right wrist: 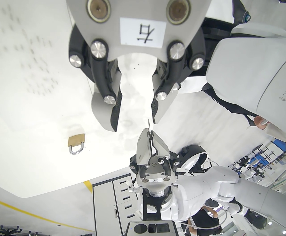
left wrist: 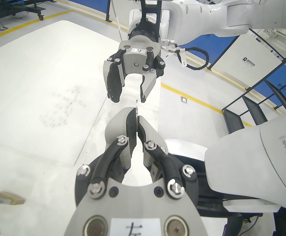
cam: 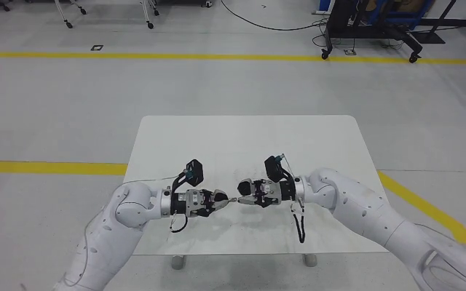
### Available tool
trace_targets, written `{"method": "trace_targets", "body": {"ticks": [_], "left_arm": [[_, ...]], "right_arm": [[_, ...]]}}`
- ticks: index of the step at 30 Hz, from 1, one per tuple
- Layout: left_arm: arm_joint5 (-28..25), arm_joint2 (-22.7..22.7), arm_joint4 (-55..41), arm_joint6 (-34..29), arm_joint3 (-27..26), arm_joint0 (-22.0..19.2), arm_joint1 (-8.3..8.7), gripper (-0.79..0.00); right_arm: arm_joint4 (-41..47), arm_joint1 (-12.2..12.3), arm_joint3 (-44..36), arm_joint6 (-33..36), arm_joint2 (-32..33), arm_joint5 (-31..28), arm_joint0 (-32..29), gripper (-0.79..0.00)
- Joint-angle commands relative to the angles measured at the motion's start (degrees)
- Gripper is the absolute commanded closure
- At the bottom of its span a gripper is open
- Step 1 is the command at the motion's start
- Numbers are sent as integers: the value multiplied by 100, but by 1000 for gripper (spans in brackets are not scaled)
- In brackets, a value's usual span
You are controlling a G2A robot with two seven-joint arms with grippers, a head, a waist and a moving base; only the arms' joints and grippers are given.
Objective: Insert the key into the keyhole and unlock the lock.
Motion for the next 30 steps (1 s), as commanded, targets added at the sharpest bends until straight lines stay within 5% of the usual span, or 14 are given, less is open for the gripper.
{"method": "trace_targets", "body": {"ticks": [1, 11, 25, 30], "left_arm": [[0, 44, 8, 20, 10, -24, 20, 0], [0, 242, 138, 201, 126, -143, 98, 0], [0, 401, 242, 491, 177, -229, 187, 0], [13, 401, 225, 643, 213, -230, 213, 0]], "right_arm": [[45, -19, 9, 48, 7, 0, -2, -271], [155, -108, -30, 289, -1, 0, -18, -225], [288, -231, -3, 489, -39, 0, 8, 0], [375, -257, -87, 551, -101, 0, 21, 0]]}}
